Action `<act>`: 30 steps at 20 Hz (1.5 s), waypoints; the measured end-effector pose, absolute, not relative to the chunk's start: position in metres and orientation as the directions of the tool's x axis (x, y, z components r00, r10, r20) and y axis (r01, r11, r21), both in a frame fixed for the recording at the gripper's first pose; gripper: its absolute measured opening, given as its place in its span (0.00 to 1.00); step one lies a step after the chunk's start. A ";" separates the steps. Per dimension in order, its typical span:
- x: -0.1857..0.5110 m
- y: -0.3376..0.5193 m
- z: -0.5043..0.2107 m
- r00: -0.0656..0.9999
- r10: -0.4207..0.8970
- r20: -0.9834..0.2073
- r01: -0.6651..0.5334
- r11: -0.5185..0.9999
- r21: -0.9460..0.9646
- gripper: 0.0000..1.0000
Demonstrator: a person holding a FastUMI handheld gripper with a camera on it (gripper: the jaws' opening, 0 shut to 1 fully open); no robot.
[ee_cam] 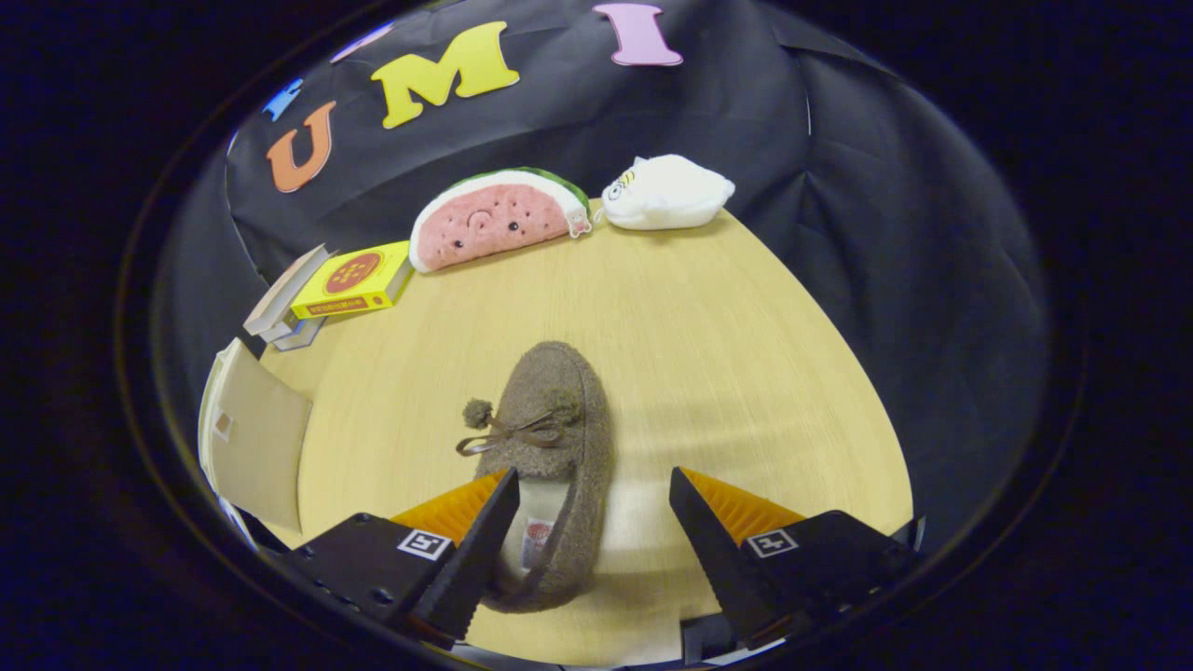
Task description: Open the storage box then place both shoes into the box .Put the left shoe in first, then the right shoe, with the right side of both shoes facing outward in a uniform manner.
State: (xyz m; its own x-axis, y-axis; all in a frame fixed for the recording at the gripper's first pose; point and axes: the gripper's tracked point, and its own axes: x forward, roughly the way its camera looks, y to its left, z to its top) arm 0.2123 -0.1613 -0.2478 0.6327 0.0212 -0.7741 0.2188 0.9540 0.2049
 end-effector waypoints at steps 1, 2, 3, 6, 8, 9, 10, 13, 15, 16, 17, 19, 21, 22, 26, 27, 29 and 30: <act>0.210 -0.159 -0.252 0.621 0.029 -0.783 0.216 0.954 0.207 0.99; 0.206 -0.161 -0.258 0.601 0.008 -0.799 0.223 0.959 0.177 0.93; 0.203 -0.163 -0.265 0.587 -0.003 -0.810 0.221 0.963 0.157 0.91; 0.202 -0.158 -0.279 0.560 0.024 -0.828 0.216 0.961 0.174 0.84; 0.205 -0.151 -0.283 0.563 0.065 -0.824 0.210 0.953 0.219 0.74; 0.202 -0.151 -0.282 0.562 0.070 -0.824 0.208 0.952 0.223 0.68; 0.202 -0.149 -0.279 0.562 0.073 -0.824 0.202 0.954 0.222 0.61; 0.205 -0.145 -0.284 0.564 0.088 -0.821 0.193 0.953 0.234 0.35; 0.203 -0.147 -0.279 0.547 0.067 -0.834 0.215 0.952 0.217 0.15; 0.204 -0.151 -0.279 0.546 0.047 -0.837 0.244 0.946 0.212 0.08; 0.202 -0.151 -0.278 0.526 0.041 -0.849 0.258 0.944 0.206 0.00; 0.199 -0.144 -0.272 0.499 0.063 -0.864 0.266 0.938 0.222 0.00; 0.197 -0.140 -0.262 0.482 0.080 -0.873 0.267 0.935 0.233 0.00; 0.197 -0.137 -0.255 0.482 0.086 -0.872 0.266 0.934 0.239 0.00; 0.196 -0.119 -0.221 0.514 0.085 -0.854 0.262 0.932 0.251 0.00; 0.195 -0.113 -0.212 0.523 0.087 -0.848 0.258 0.932 0.255 0.00; 0.194 -0.097 -0.192 0.542 0.093 -0.835 0.244 0.933 0.263 0.00; 0.193 -0.087 -0.181 0.551 0.099 -0.829 0.236 0.934 0.268 0.00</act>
State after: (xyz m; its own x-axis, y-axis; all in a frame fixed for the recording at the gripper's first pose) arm 0.1933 -0.0875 -0.1813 0.5506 0.0990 -0.8289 0.2361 0.9339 0.2684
